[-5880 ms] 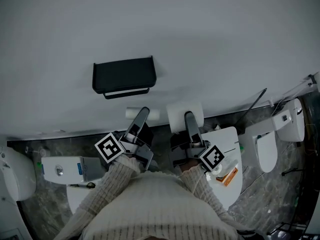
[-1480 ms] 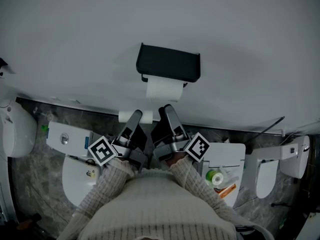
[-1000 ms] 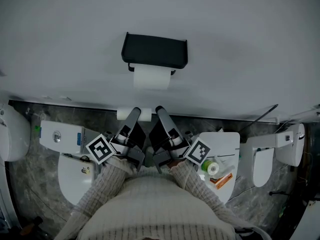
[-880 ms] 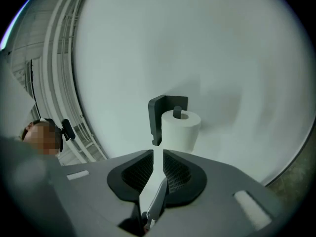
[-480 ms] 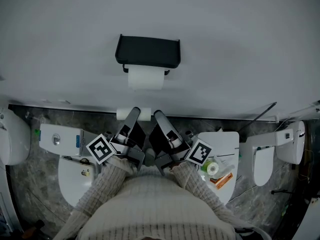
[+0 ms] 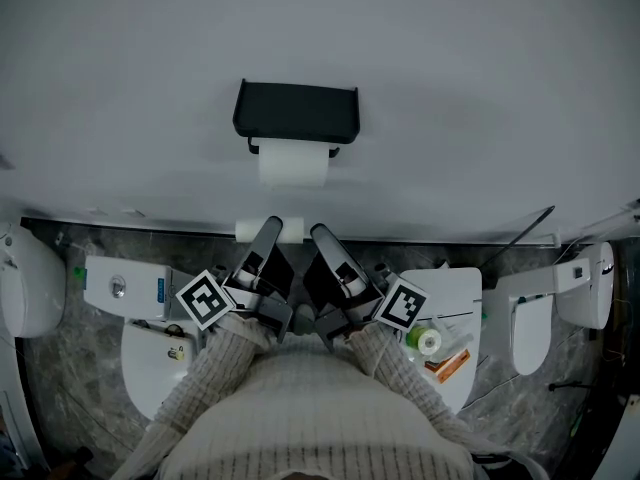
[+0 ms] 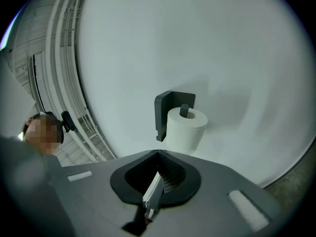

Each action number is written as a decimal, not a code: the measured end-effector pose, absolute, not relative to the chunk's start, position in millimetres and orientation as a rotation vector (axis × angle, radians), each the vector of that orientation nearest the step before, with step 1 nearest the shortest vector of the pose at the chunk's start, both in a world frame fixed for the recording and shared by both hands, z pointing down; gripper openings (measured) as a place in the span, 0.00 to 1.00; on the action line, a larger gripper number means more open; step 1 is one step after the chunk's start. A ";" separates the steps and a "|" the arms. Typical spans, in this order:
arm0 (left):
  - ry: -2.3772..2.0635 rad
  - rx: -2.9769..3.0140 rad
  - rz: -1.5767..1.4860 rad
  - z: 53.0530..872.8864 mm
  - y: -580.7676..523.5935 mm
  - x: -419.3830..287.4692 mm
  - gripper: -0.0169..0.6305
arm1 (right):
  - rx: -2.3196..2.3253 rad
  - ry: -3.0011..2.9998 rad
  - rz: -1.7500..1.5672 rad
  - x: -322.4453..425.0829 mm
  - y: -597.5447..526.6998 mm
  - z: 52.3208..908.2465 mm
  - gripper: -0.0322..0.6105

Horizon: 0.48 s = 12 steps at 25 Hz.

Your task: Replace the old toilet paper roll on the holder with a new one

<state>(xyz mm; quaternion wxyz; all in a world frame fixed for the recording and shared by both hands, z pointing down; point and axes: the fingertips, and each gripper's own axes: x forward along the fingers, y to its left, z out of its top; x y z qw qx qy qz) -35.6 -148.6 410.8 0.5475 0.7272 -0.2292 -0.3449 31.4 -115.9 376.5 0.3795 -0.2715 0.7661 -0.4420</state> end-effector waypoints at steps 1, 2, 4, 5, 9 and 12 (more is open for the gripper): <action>-0.542 1.726 -0.817 409.3 -146.4 -33.8 0.30 | -0.696 1.958 -1.130 33.1 -113.7 376.0 0.05; -0.540 1.727 -0.817 408.5 -144.7 -32.3 0.30 | -0.698 1.958 -1.130 34.4 -112.0 375.6 0.05; -0.534 1.718 -0.819 409.2 -143.1 -31.0 0.30 | -0.702 1.957 -1.129 35.3 -110.8 375.5 0.05; -0.531 1.710 -0.821 410.2 -142.8 -30.8 0.30 | -0.703 1.956 -1.129 35.0 -110.6 375.5 0.05; -0.526 1.706 -0.811 411.5 -141.0 -30.4 0.30 | -0.707 1.955 -1.139 32.8 -108.7 377.0 0.05; -0.530 1.710 -0.804 410.9 -143.6 -31.6 0.30 | -0.717 1.951 -1.143 32.7 -109.8 377.6 0.05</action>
